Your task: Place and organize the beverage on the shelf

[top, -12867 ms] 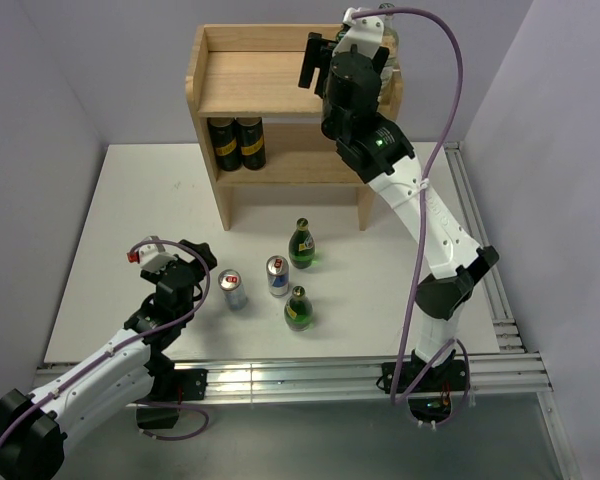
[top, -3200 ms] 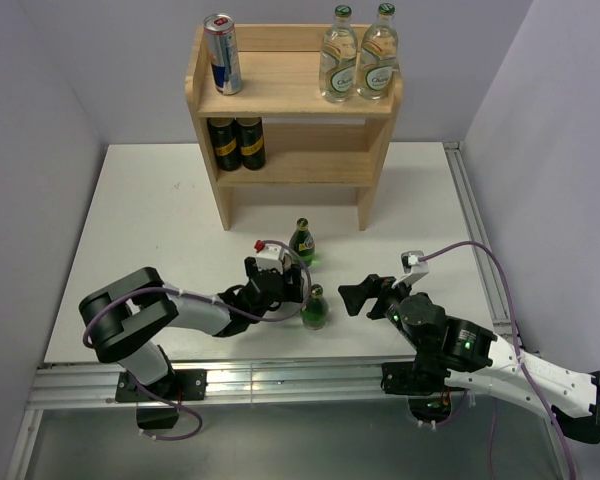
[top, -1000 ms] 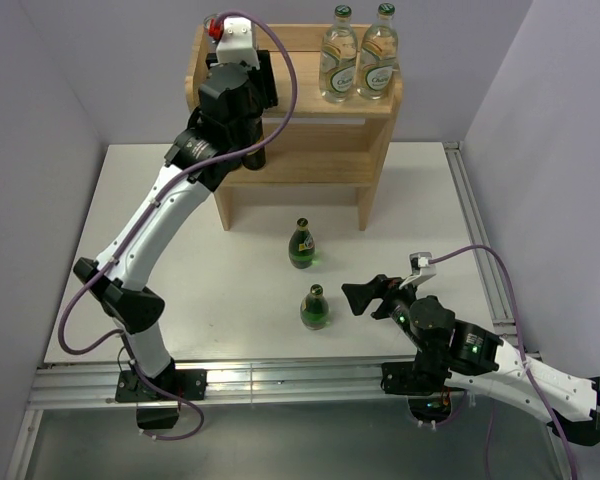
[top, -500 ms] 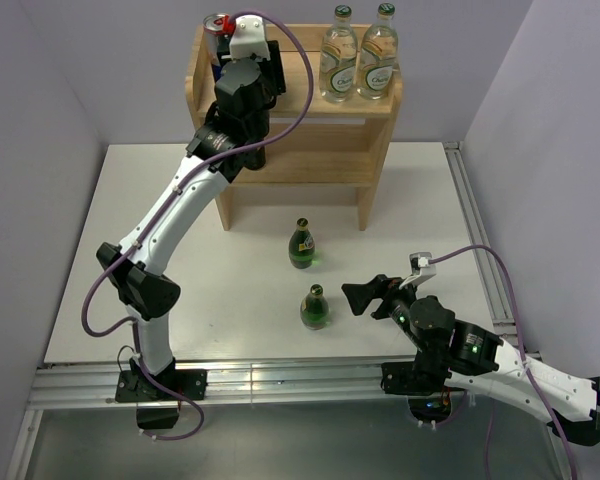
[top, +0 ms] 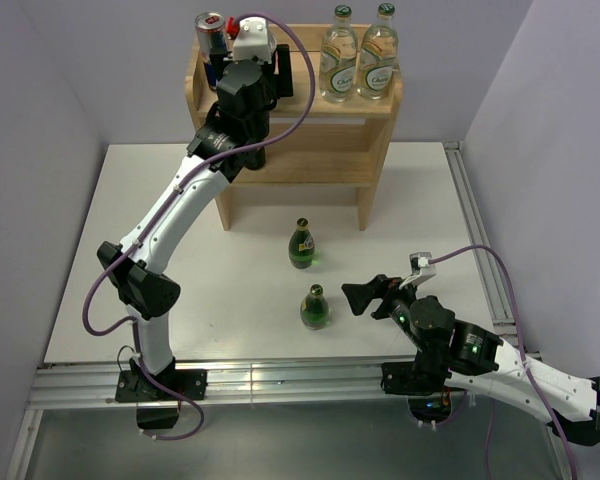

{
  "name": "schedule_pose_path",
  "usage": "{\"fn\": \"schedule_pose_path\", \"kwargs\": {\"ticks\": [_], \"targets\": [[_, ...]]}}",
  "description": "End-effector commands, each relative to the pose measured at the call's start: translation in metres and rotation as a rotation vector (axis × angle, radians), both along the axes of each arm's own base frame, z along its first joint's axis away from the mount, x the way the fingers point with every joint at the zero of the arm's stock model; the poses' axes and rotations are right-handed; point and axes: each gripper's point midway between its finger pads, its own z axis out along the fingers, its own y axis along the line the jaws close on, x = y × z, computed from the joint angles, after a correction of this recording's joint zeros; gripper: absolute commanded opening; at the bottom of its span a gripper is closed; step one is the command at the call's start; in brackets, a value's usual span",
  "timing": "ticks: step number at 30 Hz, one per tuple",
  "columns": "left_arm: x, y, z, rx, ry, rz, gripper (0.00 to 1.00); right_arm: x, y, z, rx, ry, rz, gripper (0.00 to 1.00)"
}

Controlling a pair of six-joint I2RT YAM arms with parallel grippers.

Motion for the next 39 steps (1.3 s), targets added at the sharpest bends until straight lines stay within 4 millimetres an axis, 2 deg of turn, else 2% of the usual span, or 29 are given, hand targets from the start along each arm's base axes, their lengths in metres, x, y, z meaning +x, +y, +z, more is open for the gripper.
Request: {"fn": "schedule_pose_path", "kwargs": {"ticks": [1,14,25,39], "targets": [[0.001,0.01,0.008,0.004,-0.017,0.028,0.9,0.003,0.0,0.003,0.019,-0.012,-0.017,1.0],[0.01,0.006,0.009,-0.004,-0.034,0.041,0.85,0.003,-0.001,0.003,0.024,-0.013,-0.021,1.0],[0.023,0.007,-0.002,-0.02,-0.022,0.044,0.8,0.003,0.0,0.002,0.018,-0.01,-0.02,1.0],[0.035,0.012,-0.018,-0.027,-0.002,0.048,0.8,0.005,0.001,0.0,0.0,-0.006,-0.027,1.0]]}}
